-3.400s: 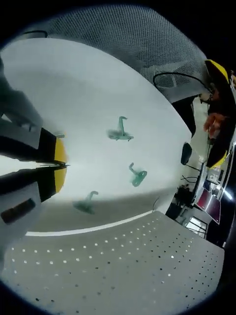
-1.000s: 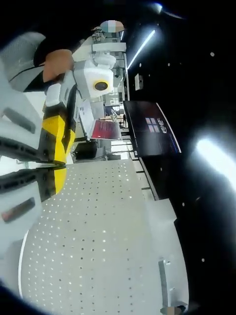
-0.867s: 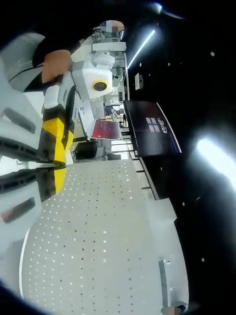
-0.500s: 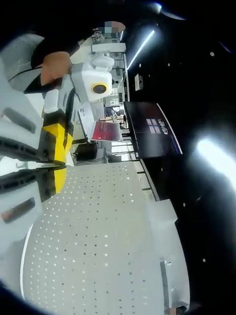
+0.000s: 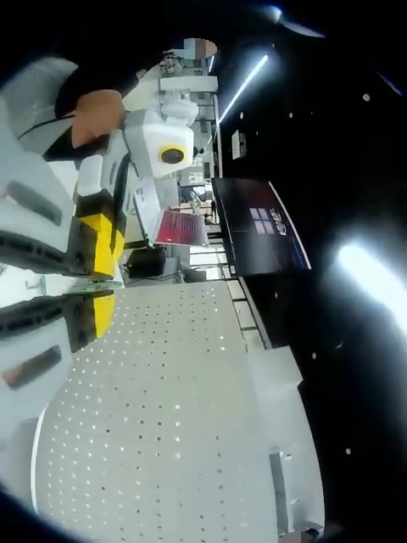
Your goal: Insert the hook assembly into the mounting plate slot until the hook locks in place.
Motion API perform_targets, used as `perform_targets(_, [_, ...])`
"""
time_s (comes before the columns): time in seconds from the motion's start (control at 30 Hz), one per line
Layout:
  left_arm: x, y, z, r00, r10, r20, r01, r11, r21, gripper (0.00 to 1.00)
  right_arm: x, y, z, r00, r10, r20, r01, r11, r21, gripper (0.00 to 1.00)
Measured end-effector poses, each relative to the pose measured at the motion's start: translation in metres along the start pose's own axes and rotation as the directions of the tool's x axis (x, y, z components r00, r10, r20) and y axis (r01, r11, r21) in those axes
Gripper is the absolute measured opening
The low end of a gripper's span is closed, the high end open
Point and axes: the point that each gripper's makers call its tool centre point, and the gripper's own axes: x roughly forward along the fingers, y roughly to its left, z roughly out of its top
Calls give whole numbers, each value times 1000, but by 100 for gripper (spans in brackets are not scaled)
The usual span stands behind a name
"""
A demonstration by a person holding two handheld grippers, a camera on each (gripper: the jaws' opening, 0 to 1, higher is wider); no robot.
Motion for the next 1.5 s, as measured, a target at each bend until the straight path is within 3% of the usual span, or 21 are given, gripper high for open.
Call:
perform_targets(0.33, [-1, 8, 7, 999, 41, -8, -41, 999, 24, 3, -10, -12, 3, 999, -43, 21, 43, 999, 7, 20])
perform_targets(0.57, [-2, 16, 16, 997, 78, -7, -78, 996, 46, 3, -11, -16, 4, 997, -74, 14, 75, 995, -66, 29])
perform_targets(0.97, [0, 27, 27, 991, 133, -8, -132, 988, 83, 3, -15, -25, 2, 994, -110, 9, 110, 990, -85, 43])
perform_targets(1.23, [5, 32, 33, 990, 142, -15, -140, 985, 104, 3, -18, -27, 4, 995, -104, 5, 104, 992, -69, 57])
perform_targets(1.5, [10, 60, 55, 981, 196, 12, -196, 974, 111, 3, -17, -28, 2, 994, -112, 1, 112, 992, -54, 78])
